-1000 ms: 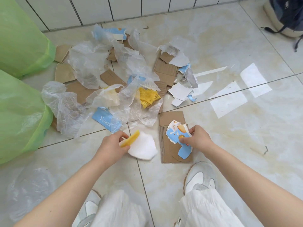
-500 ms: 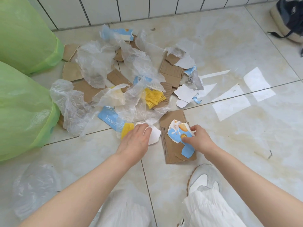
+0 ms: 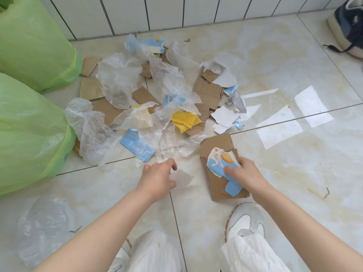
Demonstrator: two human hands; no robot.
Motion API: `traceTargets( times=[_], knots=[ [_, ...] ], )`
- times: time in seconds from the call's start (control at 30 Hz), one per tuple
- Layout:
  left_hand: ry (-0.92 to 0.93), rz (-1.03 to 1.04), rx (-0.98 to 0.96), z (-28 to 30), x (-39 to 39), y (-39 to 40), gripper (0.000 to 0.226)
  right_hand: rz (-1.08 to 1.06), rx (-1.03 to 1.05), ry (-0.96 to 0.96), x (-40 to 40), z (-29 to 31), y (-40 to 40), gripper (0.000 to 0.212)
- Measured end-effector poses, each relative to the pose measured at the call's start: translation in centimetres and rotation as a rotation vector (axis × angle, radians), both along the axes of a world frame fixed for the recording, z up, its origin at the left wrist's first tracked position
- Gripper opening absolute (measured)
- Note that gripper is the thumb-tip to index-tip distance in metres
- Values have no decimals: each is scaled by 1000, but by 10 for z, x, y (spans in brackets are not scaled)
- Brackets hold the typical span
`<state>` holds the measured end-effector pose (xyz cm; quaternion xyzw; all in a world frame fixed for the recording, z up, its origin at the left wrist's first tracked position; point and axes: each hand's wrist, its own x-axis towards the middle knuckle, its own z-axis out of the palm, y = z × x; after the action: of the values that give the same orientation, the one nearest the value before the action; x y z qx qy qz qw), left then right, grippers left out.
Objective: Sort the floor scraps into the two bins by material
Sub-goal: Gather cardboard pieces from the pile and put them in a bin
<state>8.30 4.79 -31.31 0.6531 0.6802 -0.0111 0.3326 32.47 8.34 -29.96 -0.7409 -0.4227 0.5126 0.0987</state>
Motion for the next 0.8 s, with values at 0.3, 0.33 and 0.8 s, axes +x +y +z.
traceTargets(
  times=[0.3,0.33,0.8],
  knots=[
    [-355,692,94,20,-76,28,18,200,248,-127,3,20,57,33],
    [-312,674,92,18,-83,34,20,295,264,-164,0,15,68,30],
    [-55,110,-40,7,-87,0,30,881,136,-421,-7,-2,43,59]
  ],
)
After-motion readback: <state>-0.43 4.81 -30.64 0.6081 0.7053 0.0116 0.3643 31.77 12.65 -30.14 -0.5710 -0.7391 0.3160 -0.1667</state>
